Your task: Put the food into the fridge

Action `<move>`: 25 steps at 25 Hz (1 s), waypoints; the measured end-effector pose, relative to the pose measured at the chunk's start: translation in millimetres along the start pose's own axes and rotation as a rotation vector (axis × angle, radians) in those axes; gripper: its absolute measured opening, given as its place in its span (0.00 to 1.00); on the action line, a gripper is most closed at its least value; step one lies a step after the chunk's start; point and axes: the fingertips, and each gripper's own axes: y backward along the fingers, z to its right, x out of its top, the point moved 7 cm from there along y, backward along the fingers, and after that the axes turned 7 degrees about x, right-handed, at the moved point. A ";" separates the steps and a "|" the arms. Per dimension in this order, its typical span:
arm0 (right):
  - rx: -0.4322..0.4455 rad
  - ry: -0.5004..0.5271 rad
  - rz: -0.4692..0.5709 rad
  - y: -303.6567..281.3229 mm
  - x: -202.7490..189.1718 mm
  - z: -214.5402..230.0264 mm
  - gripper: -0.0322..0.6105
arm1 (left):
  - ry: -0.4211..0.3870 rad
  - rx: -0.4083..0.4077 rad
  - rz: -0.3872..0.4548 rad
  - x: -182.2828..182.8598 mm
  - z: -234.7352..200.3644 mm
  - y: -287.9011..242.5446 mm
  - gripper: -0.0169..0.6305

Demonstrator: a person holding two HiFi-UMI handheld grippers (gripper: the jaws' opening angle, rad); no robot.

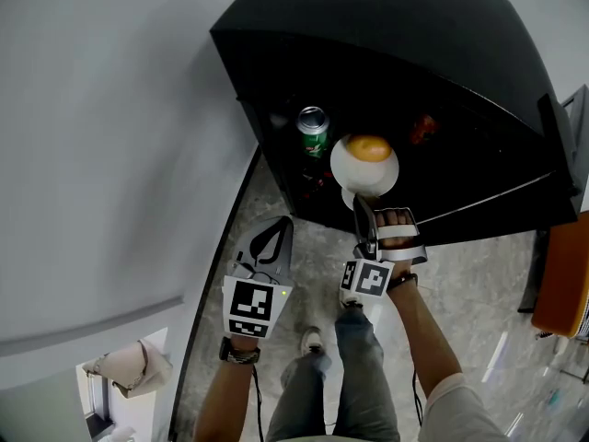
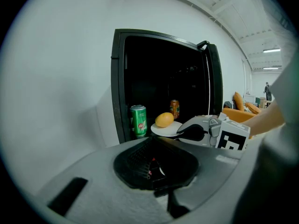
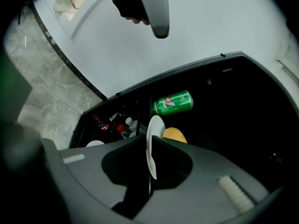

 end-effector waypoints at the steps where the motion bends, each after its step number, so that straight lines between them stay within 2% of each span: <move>1: 0.010 0.003 0.002 -1.6 0.6 -0.8 0.10 | 0.000 -0.001 0.001 0.0 0.5 -0.1 0.02; 12: 0.038 -0.007 0.006 -12.8 -2.0 6.5 0.09 | -0.009 -0.012 -0.010 -4.4 5.1 -2.1 0.02; 25: 0.077 -0.089 -0.020 -37.5 -15.8 25.6 0.09 | -0.004 -0.006 -0.024 -6.8 4.6 -6.5 0.02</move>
